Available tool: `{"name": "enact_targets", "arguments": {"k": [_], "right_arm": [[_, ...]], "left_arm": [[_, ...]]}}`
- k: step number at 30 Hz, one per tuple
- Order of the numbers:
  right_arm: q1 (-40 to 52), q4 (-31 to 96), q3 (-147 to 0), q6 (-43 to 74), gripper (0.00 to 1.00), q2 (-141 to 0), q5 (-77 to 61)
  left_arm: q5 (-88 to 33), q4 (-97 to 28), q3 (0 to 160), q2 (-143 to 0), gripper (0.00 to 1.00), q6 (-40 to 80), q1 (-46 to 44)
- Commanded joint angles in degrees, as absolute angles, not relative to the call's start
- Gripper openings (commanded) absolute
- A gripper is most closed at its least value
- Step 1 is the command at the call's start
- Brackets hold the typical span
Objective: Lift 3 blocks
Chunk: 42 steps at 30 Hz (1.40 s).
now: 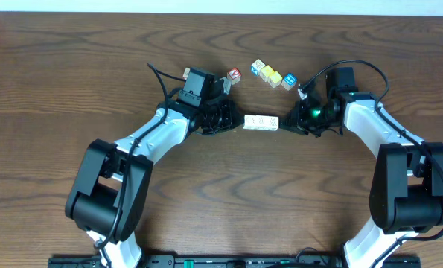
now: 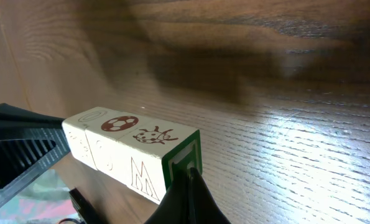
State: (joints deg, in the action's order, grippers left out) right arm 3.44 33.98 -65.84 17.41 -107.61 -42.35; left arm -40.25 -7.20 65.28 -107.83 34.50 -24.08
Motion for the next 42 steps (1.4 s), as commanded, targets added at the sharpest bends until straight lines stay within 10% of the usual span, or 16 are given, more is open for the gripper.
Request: {"name": "enact_targets", "arguments": {"k": [1,42], "right_arm": [[5.74,33.78,-66.78,17.8,0.01,-105.49,-52.64],[6.11,34.52,-69.38,18.87,0.01,-100.27,-54.54]], "left_arm": [[-45.91,-6.35,65.17,-105.89,0.07,34.83,-25.8],[-45.84,-6.33,65.3,-102.04,0.07,34.83,-25.78]]}}
